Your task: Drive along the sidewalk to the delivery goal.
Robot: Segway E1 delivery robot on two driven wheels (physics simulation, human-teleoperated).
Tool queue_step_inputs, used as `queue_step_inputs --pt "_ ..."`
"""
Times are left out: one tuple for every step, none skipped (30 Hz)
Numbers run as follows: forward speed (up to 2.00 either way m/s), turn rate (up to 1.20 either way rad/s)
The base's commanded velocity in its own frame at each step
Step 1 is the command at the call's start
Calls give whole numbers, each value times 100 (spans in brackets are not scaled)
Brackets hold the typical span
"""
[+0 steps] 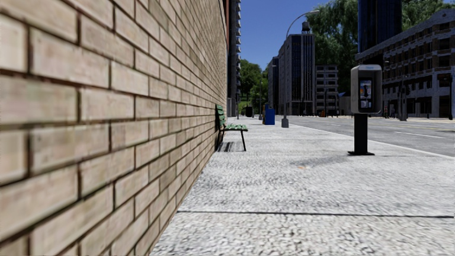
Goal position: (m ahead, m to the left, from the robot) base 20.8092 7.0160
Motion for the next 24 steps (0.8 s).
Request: queue_step_inputs --pt "128 0" --pt "128 0" --pt "128 0" --pt "128 0" --pt "128 0" --pt "128 0" --pt "128 0" --pt "128 0" --pt "128 0" --pt "128 0" --pt "128 0" --pt "128 -6" --pt "128 -20" --pt "128 -29" --pt "128 -33" --pt "128 -34" --pt "128 -35" --pt "128 -35" --pt "128 -36" --pt "128 -37" --pt "128 -38" --pt "128 -38" --pt "128 -38" --pt "128 -38"
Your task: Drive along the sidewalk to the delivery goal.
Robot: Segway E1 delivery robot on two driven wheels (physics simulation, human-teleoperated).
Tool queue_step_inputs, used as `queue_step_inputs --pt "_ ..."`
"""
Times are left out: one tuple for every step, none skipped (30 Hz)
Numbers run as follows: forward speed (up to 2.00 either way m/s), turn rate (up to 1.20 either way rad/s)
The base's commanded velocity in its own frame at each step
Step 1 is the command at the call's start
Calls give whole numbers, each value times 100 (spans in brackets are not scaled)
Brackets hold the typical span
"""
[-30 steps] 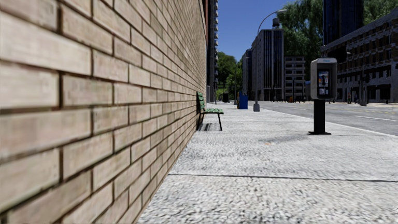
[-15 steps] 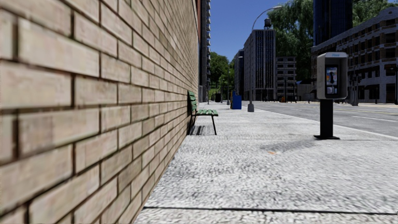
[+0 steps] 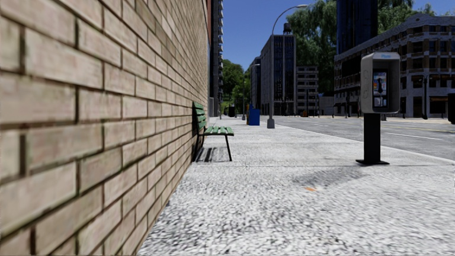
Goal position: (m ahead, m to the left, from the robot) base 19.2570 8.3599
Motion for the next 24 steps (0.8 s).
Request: queue_step_inputs --pt "128 -39" --pt "129 -40" --pt "129 -41" --pt "129 -41" --pt "129 -41" --pt "129 -41" --pt "129 -41" --pt "129 -41" --pt "129 -41" --pt "129 -41" --pt "129 -41" --pt "129 -41" --pt "130 -41" --pt "130 -41" --pt "131 -41" --pt "131 -41" --pt "131 -41" --pt "131 -41" --pt "132 -41" --pt "133 -41" --pt "133 -40" --pt "133 -35" --pt "133 -20" --pt "134 -5"
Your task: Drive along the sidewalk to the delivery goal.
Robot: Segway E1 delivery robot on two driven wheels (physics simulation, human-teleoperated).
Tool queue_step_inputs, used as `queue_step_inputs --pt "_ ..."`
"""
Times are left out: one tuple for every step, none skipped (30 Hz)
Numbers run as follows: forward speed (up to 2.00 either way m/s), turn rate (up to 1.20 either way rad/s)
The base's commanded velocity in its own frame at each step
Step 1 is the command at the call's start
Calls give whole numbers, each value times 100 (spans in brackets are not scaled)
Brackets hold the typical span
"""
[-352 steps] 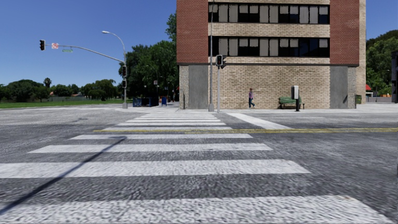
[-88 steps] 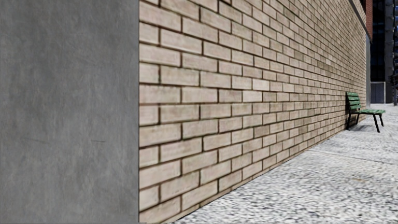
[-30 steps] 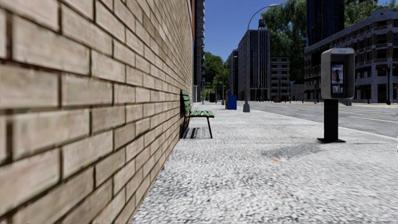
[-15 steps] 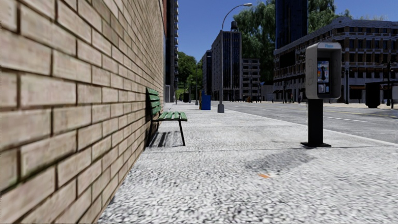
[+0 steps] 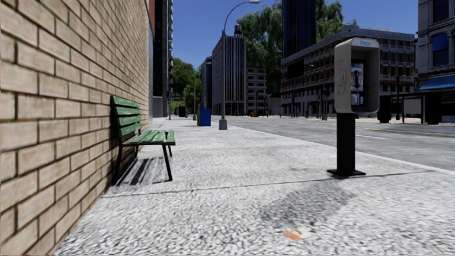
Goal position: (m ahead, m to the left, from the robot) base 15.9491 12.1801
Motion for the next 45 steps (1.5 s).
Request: queue_step_inputs --pt "135 0" --pt "135 0" --pt "135 0" --pt "135 0" --pt "135 0" --pt "135 0" --pt "200 0" --pt "200 0" --pt "200 0" --pt "200 0" --pt "200 0" --pt "200 0" --pt "200 0" --pt "200 0" --pt "200 0" --pt "200 0" --pt "200 0" --pt "200 0" --pt "200 0" --pt "200 0" --pt "200 0" --pt "200 0" --pt "200 0" --pt "200 0" --pt "200 0" --pt "200 0" --pt "200 0" --pt "200 0" --pt "200 0" --pt "200 0" --pt "200 0" --pt "200 0" --pt "200 0" --pt "200 8" --pt "200 15" --pt "200 15" --pt "200 20" --pt "200 26" --pt "200 27" --pt "200 29" --pt "200 31" --pt "200 33" --pt "200 33" --pt "200 34" --pt "200 34"
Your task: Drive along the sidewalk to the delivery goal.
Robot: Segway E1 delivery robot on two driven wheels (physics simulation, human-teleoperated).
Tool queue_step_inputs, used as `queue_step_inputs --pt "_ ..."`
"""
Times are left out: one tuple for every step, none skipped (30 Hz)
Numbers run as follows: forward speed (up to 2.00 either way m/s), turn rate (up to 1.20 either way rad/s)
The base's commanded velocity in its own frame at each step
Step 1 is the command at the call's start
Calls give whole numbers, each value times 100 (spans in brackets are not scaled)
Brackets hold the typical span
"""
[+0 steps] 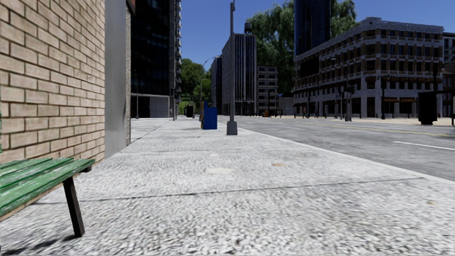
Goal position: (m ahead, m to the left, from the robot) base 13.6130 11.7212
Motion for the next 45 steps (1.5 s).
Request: queue_step_inputs --pt "200 34" --pt "200 34" --pt "200 34" --pt "200 34" --pt "200 34" --pt "200 34" --pt "200 34" --pt "200 34" --pt "200 34" --pt "200 34" --pt "200 34" --pt "200 34" --pt "200 34" --pt "200 34" --pt "200 34" --pt "200 34" --pt "200 34" --pt "200 34" --pt "200 34" --pt "200 34" --pt "200 34" --pt "200 34" --pt "200 34" --pt "200 28" --pt "200 25" --pt "200 11" --pt "200 0" --pt "200 0" --pt "200 0" --pt "200 0" --pt "200 0" --pt "200 0" --pt "200 0" --pt "200 0" --pt "200 0" --pt "200 0" --pt "200 0" --pt "200 0" --pt "200 0" --pt "200 0" --pt "200 0" --pt "200 0" --pt "200 0" --pt "200 0" --pt "200 0"
